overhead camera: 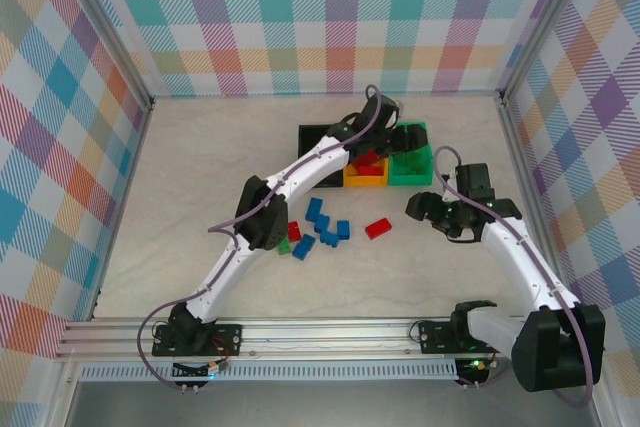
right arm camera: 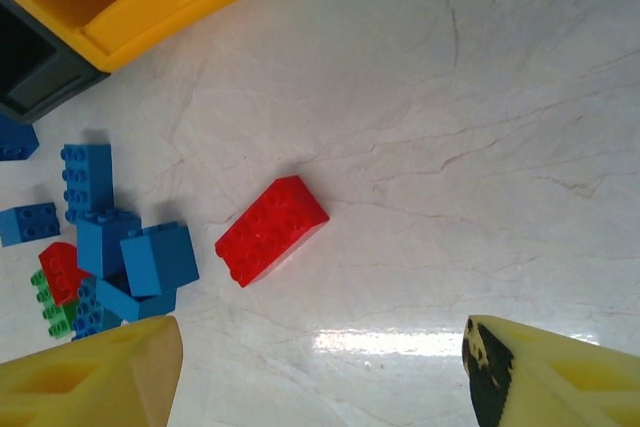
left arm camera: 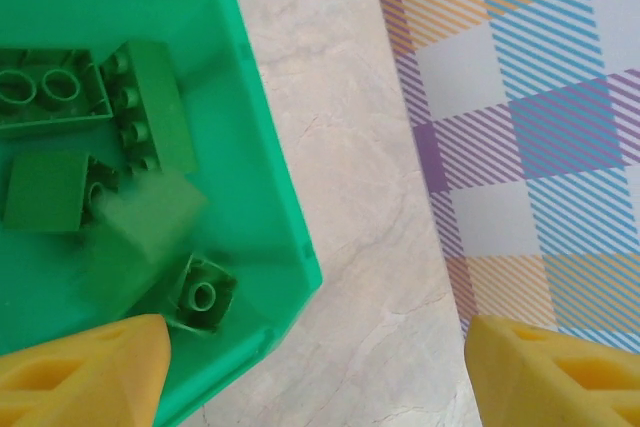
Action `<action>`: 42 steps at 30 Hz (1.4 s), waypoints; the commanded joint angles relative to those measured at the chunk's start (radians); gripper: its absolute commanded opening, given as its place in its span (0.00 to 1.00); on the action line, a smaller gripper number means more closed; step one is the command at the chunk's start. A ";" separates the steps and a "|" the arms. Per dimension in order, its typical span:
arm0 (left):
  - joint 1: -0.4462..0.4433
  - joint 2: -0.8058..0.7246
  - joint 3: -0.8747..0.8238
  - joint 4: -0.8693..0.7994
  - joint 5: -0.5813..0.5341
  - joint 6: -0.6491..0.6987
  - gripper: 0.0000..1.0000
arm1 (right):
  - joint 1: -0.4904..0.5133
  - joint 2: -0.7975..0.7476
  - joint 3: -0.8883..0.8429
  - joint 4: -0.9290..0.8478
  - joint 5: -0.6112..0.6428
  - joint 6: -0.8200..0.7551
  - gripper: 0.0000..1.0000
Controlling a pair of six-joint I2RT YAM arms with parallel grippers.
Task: Sort the legos into containers by color
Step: Place the lego in the container, then pick up the lego from the center of the table.
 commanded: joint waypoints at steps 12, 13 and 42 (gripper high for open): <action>0.011 -0.689 -0.815 0.217 -0.138 0.128 0.79 | 0.282 0.208 0.024 0.097 0.119 0.168 0.74; 0.016 -0.738 -0.880 0.227 -0.152 0.129 0.79 | 0.297 0.243 0.035 0.103 0.122 0.175 0.74; 0.046 -1.370 -1.550 -0.008 -0.464 0.127 0.81 | 0.445 0.741 0.361 0.044 0.341 0.077 0.24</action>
